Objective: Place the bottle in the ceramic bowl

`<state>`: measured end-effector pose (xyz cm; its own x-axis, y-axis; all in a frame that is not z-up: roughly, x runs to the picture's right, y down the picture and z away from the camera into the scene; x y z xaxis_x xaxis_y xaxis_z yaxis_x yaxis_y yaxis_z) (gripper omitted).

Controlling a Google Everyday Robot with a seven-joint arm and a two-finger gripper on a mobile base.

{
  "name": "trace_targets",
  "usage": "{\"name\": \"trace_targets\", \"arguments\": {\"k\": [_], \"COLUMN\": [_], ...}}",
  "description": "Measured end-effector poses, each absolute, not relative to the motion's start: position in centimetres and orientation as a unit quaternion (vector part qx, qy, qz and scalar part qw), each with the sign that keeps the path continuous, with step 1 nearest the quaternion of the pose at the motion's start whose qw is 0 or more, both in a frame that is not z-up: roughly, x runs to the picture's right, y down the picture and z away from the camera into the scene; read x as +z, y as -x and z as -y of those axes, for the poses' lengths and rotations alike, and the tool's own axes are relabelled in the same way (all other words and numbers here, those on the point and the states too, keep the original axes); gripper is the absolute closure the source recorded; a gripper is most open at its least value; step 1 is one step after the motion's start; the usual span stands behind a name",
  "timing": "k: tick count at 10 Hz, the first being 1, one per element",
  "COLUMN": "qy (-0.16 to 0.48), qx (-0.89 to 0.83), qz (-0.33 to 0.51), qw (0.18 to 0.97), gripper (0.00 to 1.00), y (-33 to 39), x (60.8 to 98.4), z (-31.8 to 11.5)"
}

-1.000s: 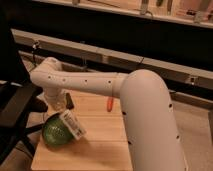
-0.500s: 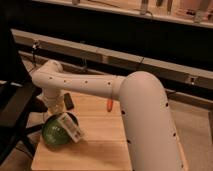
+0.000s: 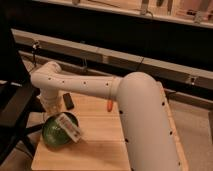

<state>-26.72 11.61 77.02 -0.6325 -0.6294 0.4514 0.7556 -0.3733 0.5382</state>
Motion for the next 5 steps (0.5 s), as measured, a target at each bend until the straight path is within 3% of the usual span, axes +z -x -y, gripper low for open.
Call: {"name": "trace_targets", "arguments": {"k": [5], "qy": [0.085], "qx": [-0.825], "qz": [0.371], "qw": [0.418], "gripper": [0.2], "y": [26.74], "x": [77.16], "z": [-11.56]}}
